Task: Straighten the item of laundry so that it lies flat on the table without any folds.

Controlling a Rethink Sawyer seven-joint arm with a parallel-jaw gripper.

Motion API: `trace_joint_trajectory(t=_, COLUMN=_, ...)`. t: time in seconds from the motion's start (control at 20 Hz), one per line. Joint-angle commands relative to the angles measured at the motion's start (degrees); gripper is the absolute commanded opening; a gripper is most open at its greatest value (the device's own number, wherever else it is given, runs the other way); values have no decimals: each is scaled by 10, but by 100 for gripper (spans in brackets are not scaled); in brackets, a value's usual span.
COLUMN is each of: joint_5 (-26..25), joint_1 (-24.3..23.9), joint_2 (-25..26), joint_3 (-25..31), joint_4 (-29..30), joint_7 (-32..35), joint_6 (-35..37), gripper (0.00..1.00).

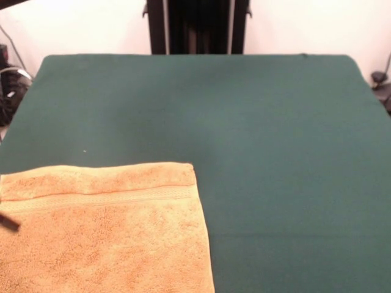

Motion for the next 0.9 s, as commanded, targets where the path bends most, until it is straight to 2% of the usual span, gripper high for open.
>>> trace_joint_trajectory(t=0.05, joint_5=-39, joint_1=30, joint_2=-34, joint_3=-111, joint_4=-12, joint_7=3, joint_6=219, gripper=100)
trace_joint_trajectory(t=0.2, joint_5=-38, joint_1=38, joint_2=-49, joint_3=-89, joint_4=-18, joint_7=92, joint_6=237, gripper=100)
trace_joint_trajectory(t=0.35, joint_5=-37, joint_1=50, joint_2=-52, joint_3=-63, joint_4=-26, joint_7=150, joint_6=197, gripper=100)
trace_joint_trajectory(t=0.5, joint_5=-11, joint_1=56, joint_2=-40, joint_3=-55, joint_4=-35, joint_7=159, joint_6=129, gripper=100)
trace_joint_trajectory(t=0.7, joint_5=34, joint_1=56, joint_2=-24, joint_3=-45, joint_4=-49, joint_7=184, joint_6=92, gripper=100)
trace_joint_trajectory(t=0.9, joint_5=74, joint_1=61, joint_2=-6, joint_3=-50, joint_4=-56, joint_7=239, joint_6=31, gripper=100)
